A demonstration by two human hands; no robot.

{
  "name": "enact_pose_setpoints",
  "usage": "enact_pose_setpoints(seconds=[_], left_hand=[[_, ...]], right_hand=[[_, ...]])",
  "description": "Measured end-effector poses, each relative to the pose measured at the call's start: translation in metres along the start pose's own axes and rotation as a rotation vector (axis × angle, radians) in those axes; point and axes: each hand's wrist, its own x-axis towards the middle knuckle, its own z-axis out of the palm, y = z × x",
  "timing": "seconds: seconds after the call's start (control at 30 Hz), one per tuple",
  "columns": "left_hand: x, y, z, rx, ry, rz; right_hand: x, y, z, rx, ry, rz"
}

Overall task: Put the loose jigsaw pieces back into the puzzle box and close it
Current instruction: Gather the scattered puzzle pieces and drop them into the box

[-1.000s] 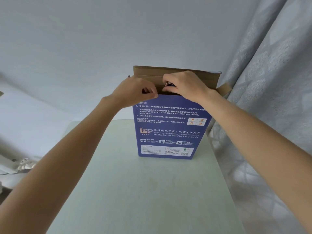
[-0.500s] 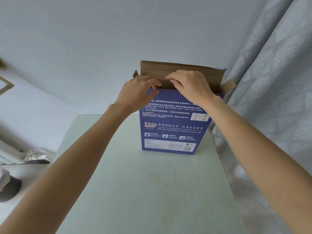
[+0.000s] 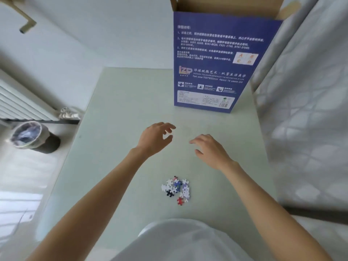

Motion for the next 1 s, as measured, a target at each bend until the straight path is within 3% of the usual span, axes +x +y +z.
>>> enact_pose_setpoints(seconds=[0.13, 0.27, 0.5, 1.0], left_hand=[[-0.061, -0.023, 0.055, 0.026, -0.299, -0.167], [-0.103, -0.031, 0.099, 0.027, -0.434, -0.274], [-0.113, -0.030, 0.121, 0.006, -0.310, -0.244], [-0.117, -0.034, 0.127, -0.025, -0.277, -0.198]], right_hand=[[-0.041, -0.011, 0.062, 0.056, -0.248, 0.139], [-0.067, -0.027, 0.099, 0.046, -0.313, 0.212], [-0.072, -0.035, 0.112, 0.065, -0.251, 0.199], [-0.070, -0.042, 0.118, -0.004, -0.265, 0.156]])
